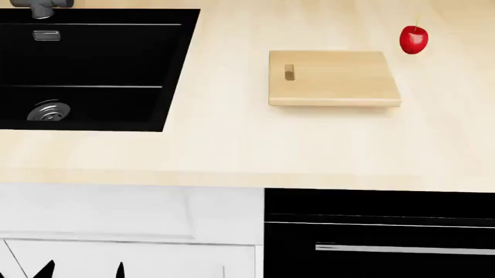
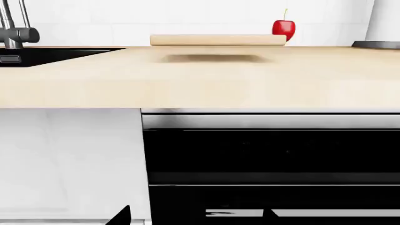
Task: Place the cherry and the sweet potato on separate cutting boards.
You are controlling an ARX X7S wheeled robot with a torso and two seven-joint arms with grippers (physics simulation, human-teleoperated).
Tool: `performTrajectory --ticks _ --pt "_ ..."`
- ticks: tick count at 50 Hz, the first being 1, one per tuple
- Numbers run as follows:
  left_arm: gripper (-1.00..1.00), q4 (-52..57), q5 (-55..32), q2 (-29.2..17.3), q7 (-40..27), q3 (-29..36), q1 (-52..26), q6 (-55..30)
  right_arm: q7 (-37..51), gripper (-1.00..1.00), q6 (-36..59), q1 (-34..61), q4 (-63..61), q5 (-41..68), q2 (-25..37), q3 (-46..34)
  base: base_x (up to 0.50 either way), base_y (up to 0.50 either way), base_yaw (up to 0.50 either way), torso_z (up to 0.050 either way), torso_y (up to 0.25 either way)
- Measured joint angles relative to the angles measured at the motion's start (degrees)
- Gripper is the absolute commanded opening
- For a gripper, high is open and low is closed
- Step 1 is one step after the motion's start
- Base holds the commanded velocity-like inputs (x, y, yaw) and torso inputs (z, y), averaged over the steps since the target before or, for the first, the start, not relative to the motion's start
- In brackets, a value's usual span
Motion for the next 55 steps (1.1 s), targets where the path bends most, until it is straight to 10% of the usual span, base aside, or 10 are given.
performTrajectory --ticks 16,55 --pt "1.00 -0.51 -1.50 -1.89 -2.57 2.10 -0.30 -0.46 1.97 1.00 1.11 0.21 0.10 2.30 1.91 -2.10 0.00 -0.01 0.00 0.000 0.000" --pt "1.00 -1.12 -5.11 -5.15 -6.29 5.59 -0.83 -0.79 6.57 1.00 2.35 0.44 -0.33 4.82 5.01 -5.92 0.01 -0.50 0.00 0.000 0.000"
